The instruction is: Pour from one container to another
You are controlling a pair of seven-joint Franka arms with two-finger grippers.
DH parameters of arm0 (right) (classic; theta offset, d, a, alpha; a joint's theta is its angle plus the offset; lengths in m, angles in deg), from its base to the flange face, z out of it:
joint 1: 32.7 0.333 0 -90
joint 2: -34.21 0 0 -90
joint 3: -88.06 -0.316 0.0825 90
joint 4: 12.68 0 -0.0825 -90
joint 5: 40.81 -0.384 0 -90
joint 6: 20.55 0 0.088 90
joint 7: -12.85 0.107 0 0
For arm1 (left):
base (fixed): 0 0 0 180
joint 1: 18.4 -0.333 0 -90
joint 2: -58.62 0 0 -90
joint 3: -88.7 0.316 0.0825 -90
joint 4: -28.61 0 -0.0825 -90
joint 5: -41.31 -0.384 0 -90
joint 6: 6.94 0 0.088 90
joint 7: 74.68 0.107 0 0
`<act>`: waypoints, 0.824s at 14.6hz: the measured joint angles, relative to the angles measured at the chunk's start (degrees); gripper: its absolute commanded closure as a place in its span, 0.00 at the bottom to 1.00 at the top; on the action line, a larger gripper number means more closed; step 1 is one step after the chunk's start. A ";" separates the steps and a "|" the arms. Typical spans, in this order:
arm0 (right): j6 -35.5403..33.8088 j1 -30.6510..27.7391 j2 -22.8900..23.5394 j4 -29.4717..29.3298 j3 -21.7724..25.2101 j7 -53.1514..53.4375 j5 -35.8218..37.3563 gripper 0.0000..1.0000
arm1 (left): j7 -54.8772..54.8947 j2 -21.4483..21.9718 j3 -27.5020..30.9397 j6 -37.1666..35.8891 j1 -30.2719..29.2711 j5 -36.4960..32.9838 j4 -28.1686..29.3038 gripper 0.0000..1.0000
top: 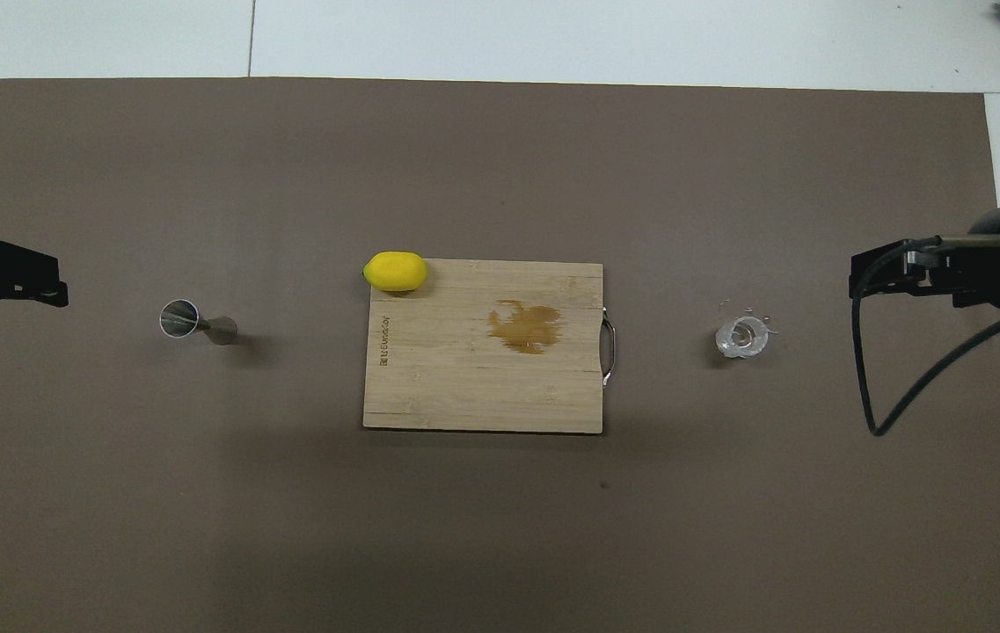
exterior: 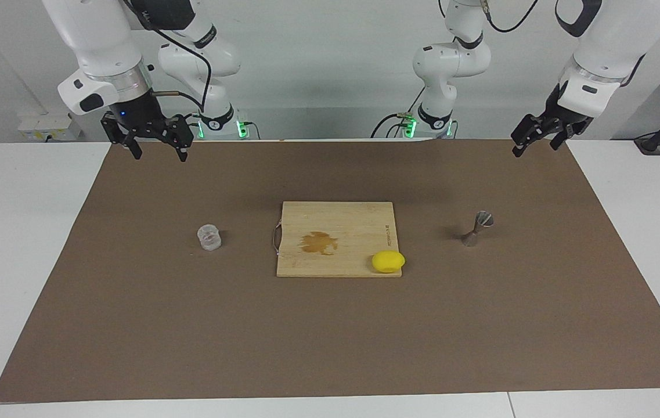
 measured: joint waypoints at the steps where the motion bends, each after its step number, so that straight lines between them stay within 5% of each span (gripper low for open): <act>1: 0.00 0.00 0.00 0.00 0.00 0.00 0.00 0.00 | 0.00 0.00 0.05 0.00 0.00 0.00 0.10 0.00; 12: 0.00 -0.05 0.00 0.00 0.09 0.00 0.00 0.00 | 0.00 2.05 0.29 8.09 -0.09 0.00 7.94 0.00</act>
